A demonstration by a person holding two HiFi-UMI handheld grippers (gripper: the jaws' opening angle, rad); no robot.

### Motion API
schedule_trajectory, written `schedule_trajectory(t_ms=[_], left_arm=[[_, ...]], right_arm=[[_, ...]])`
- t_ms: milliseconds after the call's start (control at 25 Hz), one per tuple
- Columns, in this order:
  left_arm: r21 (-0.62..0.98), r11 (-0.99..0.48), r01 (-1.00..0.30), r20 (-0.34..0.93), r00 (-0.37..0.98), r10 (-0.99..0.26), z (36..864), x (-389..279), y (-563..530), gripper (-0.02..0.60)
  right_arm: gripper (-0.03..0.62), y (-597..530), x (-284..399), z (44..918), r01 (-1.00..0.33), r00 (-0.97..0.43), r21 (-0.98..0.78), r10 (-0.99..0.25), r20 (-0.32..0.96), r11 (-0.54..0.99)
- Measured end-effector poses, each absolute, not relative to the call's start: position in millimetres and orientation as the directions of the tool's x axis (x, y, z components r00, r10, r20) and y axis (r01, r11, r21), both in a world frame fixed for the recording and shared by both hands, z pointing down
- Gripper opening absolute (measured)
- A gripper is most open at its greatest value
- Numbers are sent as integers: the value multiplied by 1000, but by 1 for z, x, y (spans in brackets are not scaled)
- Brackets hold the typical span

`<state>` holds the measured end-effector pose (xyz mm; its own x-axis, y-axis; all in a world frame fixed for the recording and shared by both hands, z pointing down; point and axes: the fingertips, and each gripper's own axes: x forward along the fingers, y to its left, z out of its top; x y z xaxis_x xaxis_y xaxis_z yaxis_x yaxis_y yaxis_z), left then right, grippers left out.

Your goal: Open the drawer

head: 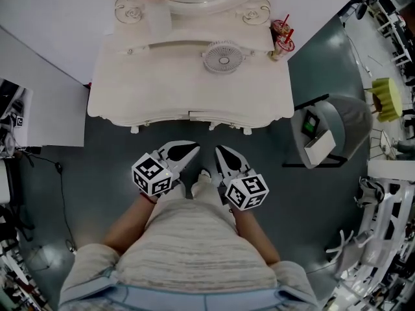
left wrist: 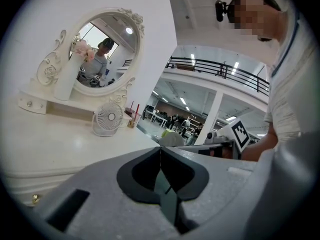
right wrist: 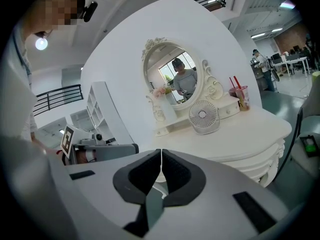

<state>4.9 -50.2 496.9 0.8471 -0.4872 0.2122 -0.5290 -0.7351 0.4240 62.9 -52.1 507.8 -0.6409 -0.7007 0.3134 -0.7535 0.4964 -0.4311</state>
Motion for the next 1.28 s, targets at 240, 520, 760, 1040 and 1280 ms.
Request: schedule_trajectory(t_ms=[240, 520, 760, 1040, 1280], left_arm=[[435, -736, -519, 232, 854, -466, 514, 4, -51, 14], [442, -731, -520, 262, 854, -449, 536, 7, -52, 14], [449, -723, -525, 288, 851, -439, 555, 11, -59, 14], [453, -725, -519, 309, 854, -418, 574, 21, -67, 14], [459, -721, -519, 321, 854, -410, 585, 27, -68, 14]], right_arm=[[11, -64, 71, 523, -787, -604, -396, -721, 338, 474], [11, -76, 88, 560, -824, -559, -364, -731, 393, 434], [11, -87, 101, 592, -849, -520, -358, -735, 434, 389], [86, -101, 113, 625, -868, -488, -354, -737, 467, 349], [132, -114, 125, 657, -892, -449, -312, -731, 513, 328]])
